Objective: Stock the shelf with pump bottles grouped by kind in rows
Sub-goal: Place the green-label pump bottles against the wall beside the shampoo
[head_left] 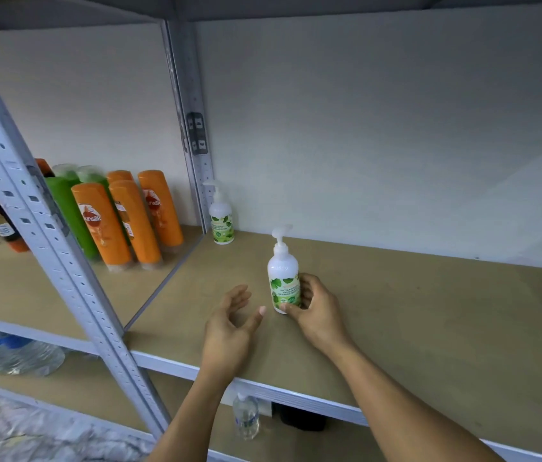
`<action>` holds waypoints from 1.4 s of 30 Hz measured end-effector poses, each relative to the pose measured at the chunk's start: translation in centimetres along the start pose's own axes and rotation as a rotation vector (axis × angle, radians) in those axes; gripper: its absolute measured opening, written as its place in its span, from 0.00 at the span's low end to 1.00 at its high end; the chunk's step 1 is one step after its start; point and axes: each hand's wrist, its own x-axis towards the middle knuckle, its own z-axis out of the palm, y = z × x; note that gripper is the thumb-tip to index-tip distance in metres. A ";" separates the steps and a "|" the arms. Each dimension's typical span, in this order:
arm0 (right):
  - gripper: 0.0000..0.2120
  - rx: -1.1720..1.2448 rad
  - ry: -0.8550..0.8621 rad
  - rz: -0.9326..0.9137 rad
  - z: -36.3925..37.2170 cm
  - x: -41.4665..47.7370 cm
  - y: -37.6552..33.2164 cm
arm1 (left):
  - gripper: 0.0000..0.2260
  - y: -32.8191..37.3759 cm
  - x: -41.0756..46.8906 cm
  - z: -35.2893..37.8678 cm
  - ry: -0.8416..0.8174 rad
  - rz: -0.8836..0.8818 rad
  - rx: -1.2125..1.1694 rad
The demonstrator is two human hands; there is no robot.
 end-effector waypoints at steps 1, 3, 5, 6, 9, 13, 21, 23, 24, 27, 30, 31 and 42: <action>0.29 0.001 -0.009 -0.011 0.7 0.3 -0.1 | 0.22 -0.1 0.0 -0.1 0.014 -0.001 -0.002; 0.30 -0.005 -0.031 -0.036 1.8 0.9 -0.3 | 0.22 -0.3 0.1 -0.3 0.029 0.001 -0.003; 0.31 -0.018 -0.053 -0.054 2.4 1.4 -0.4 | 0.22 -0.5 0.1 -0.5 0.030 0.003 0.006; 0.31 -0.035 -0.065 -0.061 2.6 1.6 -0.2 | 0.22 -0.6 0.1 -0.6 0.030 0.003 0.015; 0.30 -0.105 -0.123 -0.087 2.2 1.8 -0.3 | 0.22 -0.9 0.3 -0.9 0.039 0.000 0.032; 0.36 -0.475 -0.277 -0.152 -0.5 2.4 -0.1 | 0.22 -1.0 0.8 -0.8 0.056 -0.016 0.040; 0.42 -0.911 -0.347 -0.194 -4.5 2.8 2.2 | 0.25 0.9 2.7 3.4 -0.043 0.006 0.043; 0.41 -0.915 -0.341 -0.202 -4.4 2.8 2.3 | 0.24 1.3 3.2 4.3 -0.039 0.022 0.034; 0.40 -0.917 -0.340 -0.205 -4.4 2.8 2.4 | 0.22 1.3 3.6 4.7 -0.023 0.034 0.043; 0.40 -0.915 -0.327 -0.218 -4.4 2.9 2.6 | 0.21 1.1 5.0 5.2 0.034 0.067 0.063; 0.40 -0.915 -0.321 -0.230 -4.4 3.0 2.8 | 0.22 0.5 6.7 5.4 0.057 0.086 0.110; 0.41 -0.914 -0.323 -0.229 -4.3 3.0 2.8 | 0.22 0.4 7.3 5.4 0.060 0.090 0.111; 0.41 -0.892 -0.307 -0.243 -4.2 3.0 3.0 | 0.19 1.1 15.9 5.4 0.126 0.132 0.134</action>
